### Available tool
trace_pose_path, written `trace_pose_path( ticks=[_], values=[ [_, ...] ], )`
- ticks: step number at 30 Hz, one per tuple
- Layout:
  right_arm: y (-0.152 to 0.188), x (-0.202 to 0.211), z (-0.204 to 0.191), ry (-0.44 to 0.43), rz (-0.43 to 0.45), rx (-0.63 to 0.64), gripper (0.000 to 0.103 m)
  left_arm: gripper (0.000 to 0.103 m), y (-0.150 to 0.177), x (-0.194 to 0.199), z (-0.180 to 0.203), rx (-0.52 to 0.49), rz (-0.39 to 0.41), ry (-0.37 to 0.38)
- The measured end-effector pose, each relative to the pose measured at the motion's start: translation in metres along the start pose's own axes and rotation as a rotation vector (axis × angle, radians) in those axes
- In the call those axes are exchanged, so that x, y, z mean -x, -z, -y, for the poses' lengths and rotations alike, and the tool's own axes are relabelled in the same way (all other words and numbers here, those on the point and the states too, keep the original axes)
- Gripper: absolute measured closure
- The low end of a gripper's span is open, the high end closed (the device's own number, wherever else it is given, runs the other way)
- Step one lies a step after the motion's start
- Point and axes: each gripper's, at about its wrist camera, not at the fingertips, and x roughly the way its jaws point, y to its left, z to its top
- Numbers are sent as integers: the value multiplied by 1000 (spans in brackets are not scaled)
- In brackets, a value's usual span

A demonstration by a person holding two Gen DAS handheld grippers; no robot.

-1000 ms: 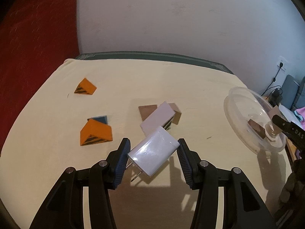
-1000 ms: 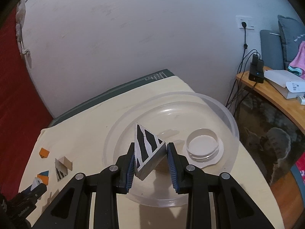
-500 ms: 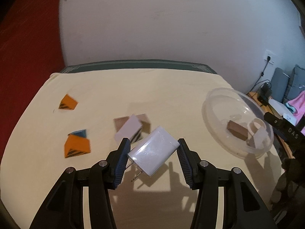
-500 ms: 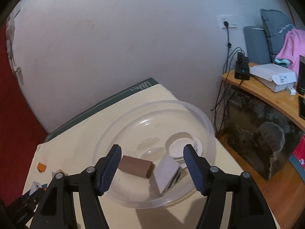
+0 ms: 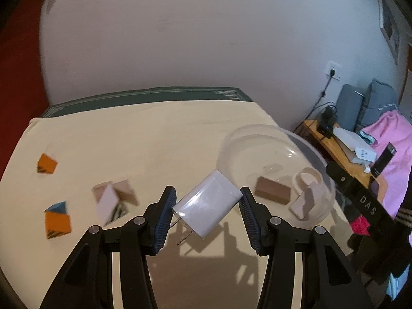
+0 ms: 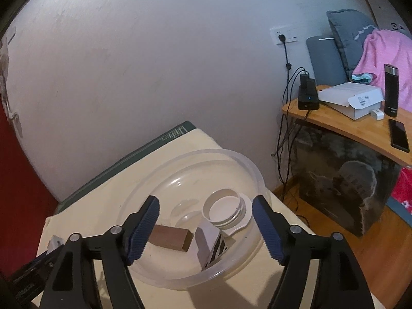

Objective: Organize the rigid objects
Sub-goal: 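Open both grippers to release the striped block and charger into the bowl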

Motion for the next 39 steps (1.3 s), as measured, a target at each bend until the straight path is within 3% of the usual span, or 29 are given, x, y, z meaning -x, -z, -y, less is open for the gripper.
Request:
trace_pose_path(
  ticks=[21,23,26,39],
  values=[
    [-3,4,12,10,34,-54,23,51,-29,-32,51,-39,-4,121],
    [-2,4,12,11,34,-55,22,41,-27,-36,50,-31,-18,135],
    [-2,5,14,18,37,-67,21,31,-26,-37,45,-10,-2,124],
    [-1,4,13,8,38,-54,21,31,-17,-40,24,-2,7,-23]
  ],
)
